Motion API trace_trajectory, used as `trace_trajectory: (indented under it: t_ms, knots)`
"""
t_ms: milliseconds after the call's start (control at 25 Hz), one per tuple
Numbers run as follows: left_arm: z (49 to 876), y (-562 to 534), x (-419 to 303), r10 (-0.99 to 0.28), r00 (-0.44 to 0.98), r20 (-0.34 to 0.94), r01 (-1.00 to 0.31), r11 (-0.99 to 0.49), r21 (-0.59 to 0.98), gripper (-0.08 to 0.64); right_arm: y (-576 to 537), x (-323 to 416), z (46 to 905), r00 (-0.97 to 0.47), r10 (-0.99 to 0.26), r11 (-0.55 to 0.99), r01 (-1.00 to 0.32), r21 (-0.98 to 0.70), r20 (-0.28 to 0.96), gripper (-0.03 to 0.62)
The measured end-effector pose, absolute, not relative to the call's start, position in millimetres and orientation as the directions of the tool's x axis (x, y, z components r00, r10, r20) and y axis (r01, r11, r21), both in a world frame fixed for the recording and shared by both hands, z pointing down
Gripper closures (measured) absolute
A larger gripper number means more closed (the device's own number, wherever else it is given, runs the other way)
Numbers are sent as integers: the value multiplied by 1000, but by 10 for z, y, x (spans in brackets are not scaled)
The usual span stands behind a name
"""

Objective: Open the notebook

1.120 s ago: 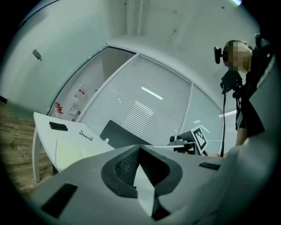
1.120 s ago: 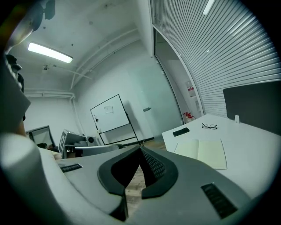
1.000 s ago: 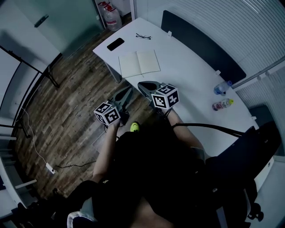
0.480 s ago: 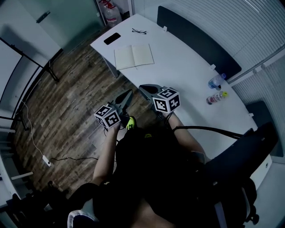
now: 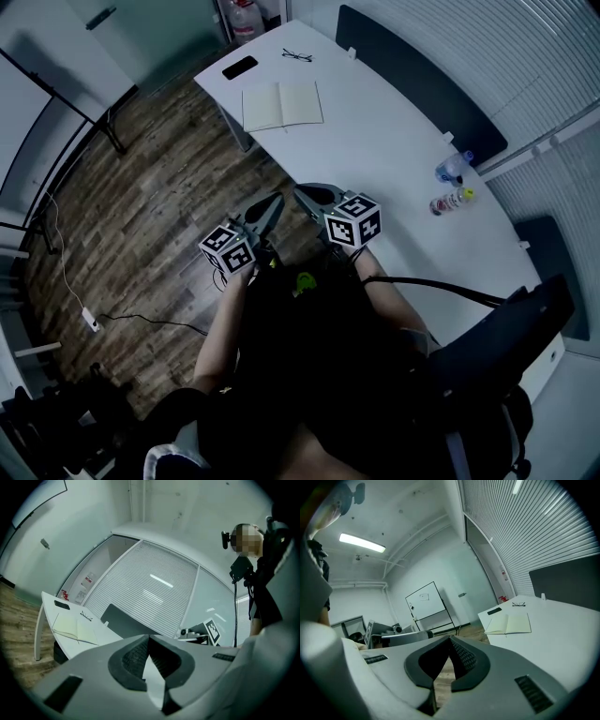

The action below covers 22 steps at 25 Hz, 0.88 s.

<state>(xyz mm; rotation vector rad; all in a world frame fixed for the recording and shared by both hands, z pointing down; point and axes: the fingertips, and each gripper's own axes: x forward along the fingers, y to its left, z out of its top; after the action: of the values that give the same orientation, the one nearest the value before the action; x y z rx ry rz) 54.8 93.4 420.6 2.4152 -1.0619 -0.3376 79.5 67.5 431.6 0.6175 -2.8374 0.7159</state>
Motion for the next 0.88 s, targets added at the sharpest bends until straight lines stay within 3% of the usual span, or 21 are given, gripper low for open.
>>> trace_trajectory:
  t_ms: [480, 880]
  knots:
    - [4067, 1105, 499, -750, 659, -63, -641, -603, 475, 557, 813, 750, 4183, -899, -383, 835, -434, -337, 211, 578]
    - [4120, 1113, 508, -745, 664, -64, -629, -603, 491, 558, 797, 690, 4229, -906, -369, 831, -422, -363, 207, 578]
